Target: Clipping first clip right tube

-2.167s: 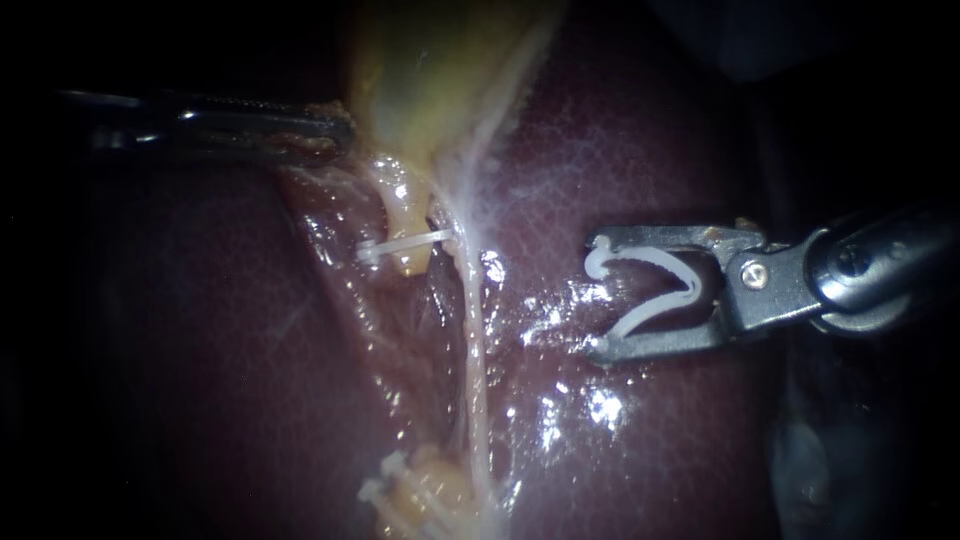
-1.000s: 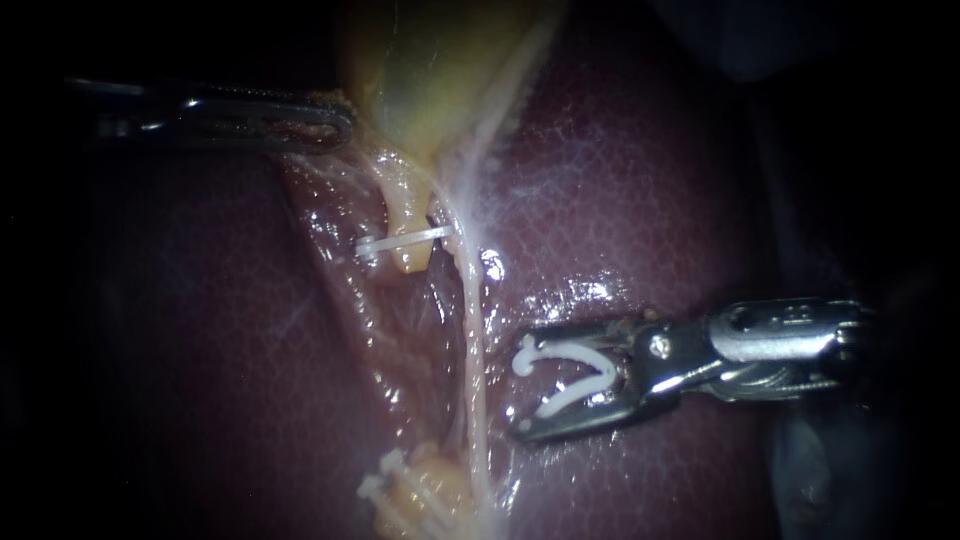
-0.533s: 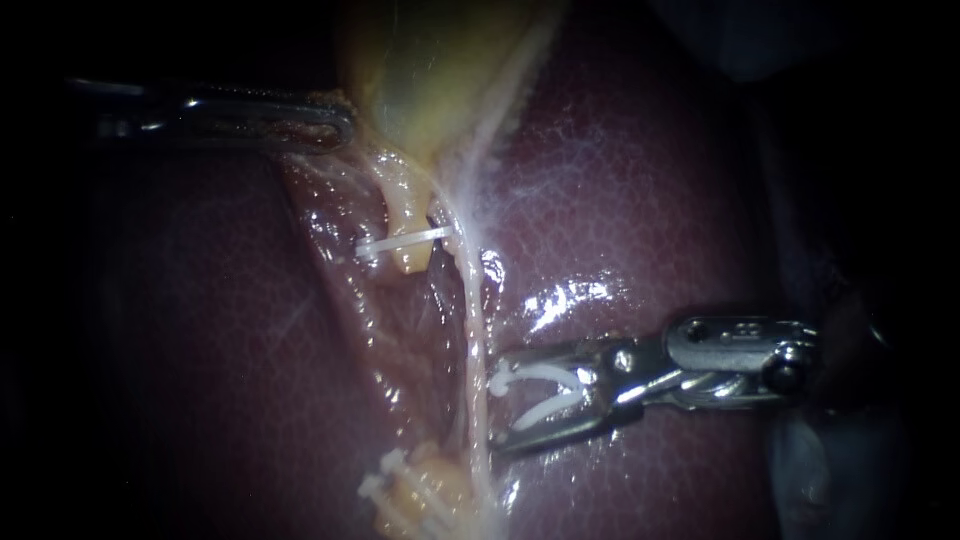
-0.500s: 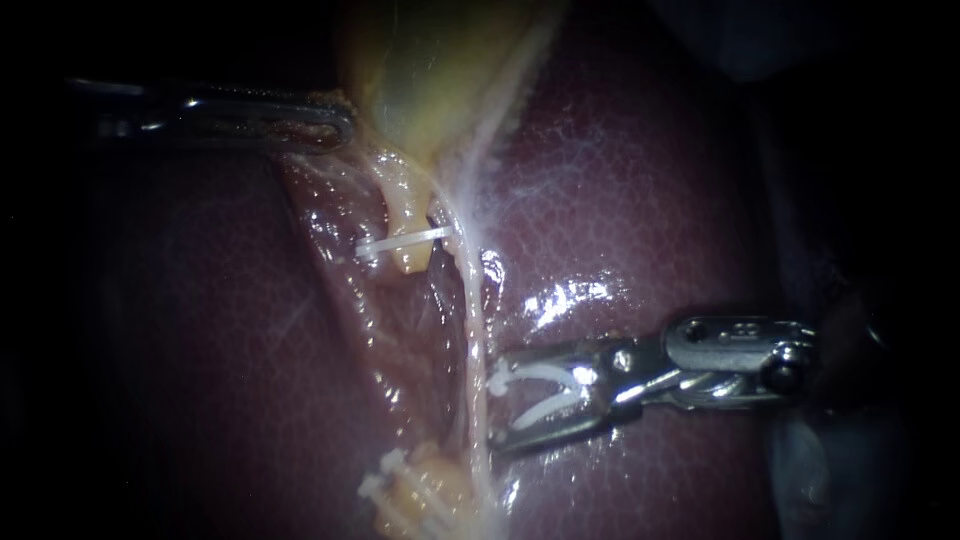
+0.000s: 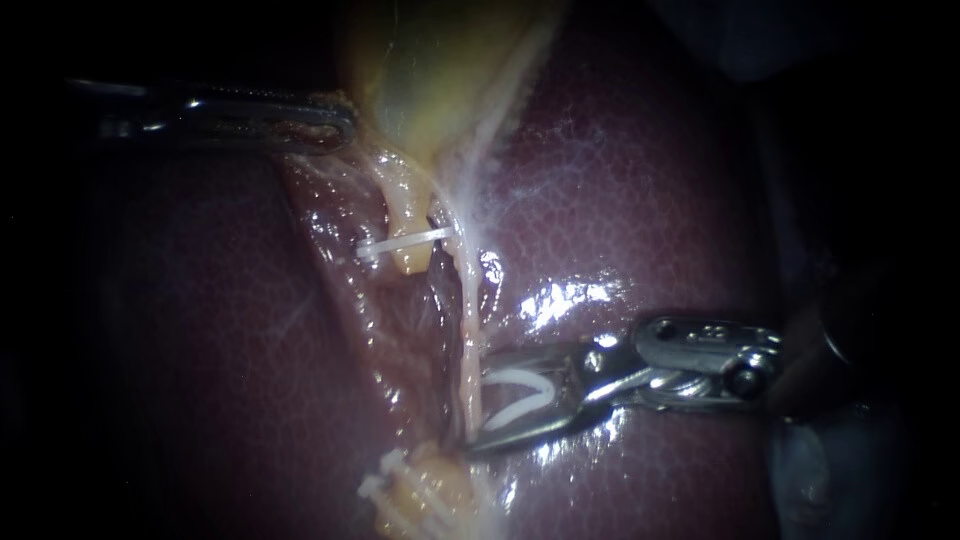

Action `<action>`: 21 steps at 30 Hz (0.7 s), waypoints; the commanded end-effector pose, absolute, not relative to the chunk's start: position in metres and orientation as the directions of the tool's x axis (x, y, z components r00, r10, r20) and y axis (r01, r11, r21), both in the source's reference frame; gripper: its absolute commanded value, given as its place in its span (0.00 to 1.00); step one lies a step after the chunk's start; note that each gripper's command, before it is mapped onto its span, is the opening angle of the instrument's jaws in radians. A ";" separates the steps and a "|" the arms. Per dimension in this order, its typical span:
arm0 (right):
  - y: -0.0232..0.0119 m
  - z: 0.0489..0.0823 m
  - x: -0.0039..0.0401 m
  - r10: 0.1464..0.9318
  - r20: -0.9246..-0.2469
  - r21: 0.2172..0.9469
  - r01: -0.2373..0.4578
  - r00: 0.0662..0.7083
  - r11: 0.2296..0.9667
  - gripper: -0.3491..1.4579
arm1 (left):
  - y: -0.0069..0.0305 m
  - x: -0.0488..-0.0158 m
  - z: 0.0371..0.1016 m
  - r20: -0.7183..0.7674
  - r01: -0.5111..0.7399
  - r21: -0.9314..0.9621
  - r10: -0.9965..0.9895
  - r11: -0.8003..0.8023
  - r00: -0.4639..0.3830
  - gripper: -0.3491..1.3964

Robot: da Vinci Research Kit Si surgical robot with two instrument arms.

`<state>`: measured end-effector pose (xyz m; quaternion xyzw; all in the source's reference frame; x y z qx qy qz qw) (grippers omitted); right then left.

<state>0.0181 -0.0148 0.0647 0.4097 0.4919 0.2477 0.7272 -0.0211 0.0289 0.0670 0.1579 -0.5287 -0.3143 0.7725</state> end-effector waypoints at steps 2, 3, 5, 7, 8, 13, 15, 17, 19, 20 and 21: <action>-0.0151 0.0651 0.0186 0.778 -0.496 0.853 0.053 0.385 0.518 0.46 | 0.0288 -0.0211 0.0670 0.718 0.318 0.576 -0.652 0.753 0.243 0.00; -0.0152 0.0652 0.0187 0.785 -0.492 0.858 0.059 0.378 0.509 0.46 | 0.0288 -0.0211 0.0670 0.718 0.318 0.576 -0.652 0.753 0.243 0.00; -0.0154 0.0655 0.0191 0.798 -0.476 0.871 0.071 0.370 0.486 0.46 | 0.0288 -0.0211 0.0671 0.718 0.319 0.576 -0.652 0.753 0.243 0.00; -0.0155 0.0656 0.0193 0.806 -0.467 0.878 0.084 0.364 0.471 0.46 | 0.0288 -0.0211 0.0671 0.718 0.319 0.576 -0.652 0.753 0.243 0.00; -0.0155 0.0656 0.0195 0.814 -0.456 0.885 0.092 0.359 0.456 0.46 | 0.0288 -0.0211 0.0671 0.718 0.319 0.576 -0.652 0.753 0.243 0.00; -0.0157 0.0648 0.0196 0.833 -0.441 0.897 0.136 0.335 0.420 0.46 | 0.0288 -0.0211 0.0671 0.718 0.319 0.576 -0.652 0.753 0.243 0.00; -0.0159 0.0640 0.0197 0.839 -0.434 0.901 0.152 0.327 0.407 0.47 | 0.0288 -0.0211 0.0671 0.718 0.319 0.576 -0.652 0.753 0.243 0.00; -0.0161 0.0631 0.0197 0.849 -0.421 0.907 0.170 0.319 0.386 0.47 | 0.0288 -0.0211 0.0671 0.718 0.319 0.576 -0.652 0.753 0.243 0.00; -0.0162 0.0621 0.0198 0.854 -0.417 0.908 0.188 0.311 0.375 0.47 | 0.0288 -0.0211 0.0671 0.718 0.318 0.576 -0.652 0.753 0.244 0.00; -0.0163 0.0616 0.0198 0.854 -0.418 0.907 0.197 0.309 0.372 0.47 | 0.0288 -0.0211 0.0671 0.718 0.318 0.576 -0.652 0.753 0.244 0.00; -0.0164 0.0610 0.0198 0.855 -0.418 0.906 0.208 0.306 0.368 0.47 | 0.0288 -0.0211 0.0671 0.718 0.318 0.576 -0.652 0.753 0.244 0.00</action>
